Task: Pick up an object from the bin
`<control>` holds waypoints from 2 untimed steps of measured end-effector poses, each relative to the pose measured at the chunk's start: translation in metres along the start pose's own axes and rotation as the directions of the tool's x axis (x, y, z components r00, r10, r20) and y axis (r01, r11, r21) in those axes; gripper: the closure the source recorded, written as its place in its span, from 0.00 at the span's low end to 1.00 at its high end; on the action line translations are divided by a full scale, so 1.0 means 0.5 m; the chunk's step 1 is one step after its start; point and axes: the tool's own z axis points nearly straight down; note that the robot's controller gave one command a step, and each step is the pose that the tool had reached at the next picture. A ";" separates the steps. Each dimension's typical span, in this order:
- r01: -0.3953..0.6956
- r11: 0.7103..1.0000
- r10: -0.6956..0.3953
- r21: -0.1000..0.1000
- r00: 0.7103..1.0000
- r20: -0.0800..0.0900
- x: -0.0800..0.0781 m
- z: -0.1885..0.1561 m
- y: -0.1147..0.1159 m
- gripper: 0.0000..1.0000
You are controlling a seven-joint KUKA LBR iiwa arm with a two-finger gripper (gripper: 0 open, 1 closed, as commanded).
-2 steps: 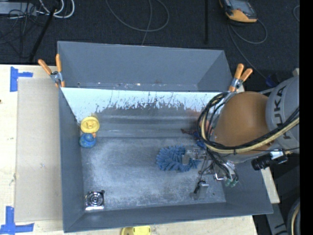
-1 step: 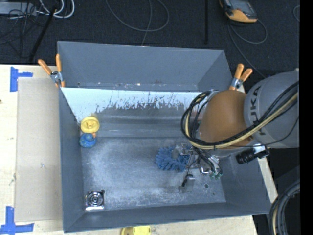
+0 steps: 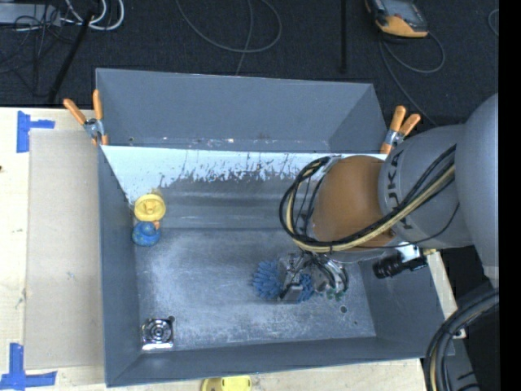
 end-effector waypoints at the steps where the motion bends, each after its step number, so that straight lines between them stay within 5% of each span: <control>1: 0.001 1.000 -0.001 0.000 1.000 0.000 0.000 0.000 0.000 1.00; 2: 0.035 0.999 -0.035 0.000 0.999 -0.006 0.017 -0.188 0.023 1.00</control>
Offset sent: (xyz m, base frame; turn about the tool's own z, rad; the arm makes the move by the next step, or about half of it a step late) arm -0.0086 0.0119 0.0946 -0.0355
